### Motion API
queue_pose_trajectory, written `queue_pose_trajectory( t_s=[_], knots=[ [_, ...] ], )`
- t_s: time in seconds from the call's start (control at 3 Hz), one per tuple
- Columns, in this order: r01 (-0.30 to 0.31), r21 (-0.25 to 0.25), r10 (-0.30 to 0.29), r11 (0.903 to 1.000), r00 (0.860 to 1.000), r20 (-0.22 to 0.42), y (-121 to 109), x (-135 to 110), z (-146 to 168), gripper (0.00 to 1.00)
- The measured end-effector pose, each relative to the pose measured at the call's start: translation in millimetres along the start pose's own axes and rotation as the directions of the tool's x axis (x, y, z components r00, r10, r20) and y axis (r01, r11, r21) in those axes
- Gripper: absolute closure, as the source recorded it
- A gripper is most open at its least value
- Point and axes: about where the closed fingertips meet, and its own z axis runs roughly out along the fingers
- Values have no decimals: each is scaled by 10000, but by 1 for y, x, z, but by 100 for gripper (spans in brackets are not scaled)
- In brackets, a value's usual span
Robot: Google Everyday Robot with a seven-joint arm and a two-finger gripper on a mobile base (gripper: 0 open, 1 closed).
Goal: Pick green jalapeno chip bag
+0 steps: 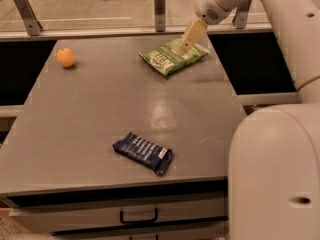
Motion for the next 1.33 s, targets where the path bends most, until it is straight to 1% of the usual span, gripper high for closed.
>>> queue_pose_trajectory(
  t_s=[0.33,0.67,1.0,1.33],
  knots=[
    [-782,-222,779,9967,9969,-121,-10,11,36,0],
    [-1324,-358,1308,9905,9904,-444,-14,30,61,0],
    [-1660,-528,1616,9847,9837,-791,-13,46,78,17],
    [-1720,-715,1657,9825,9824,-864,-10,50,84,41]
  ],
)
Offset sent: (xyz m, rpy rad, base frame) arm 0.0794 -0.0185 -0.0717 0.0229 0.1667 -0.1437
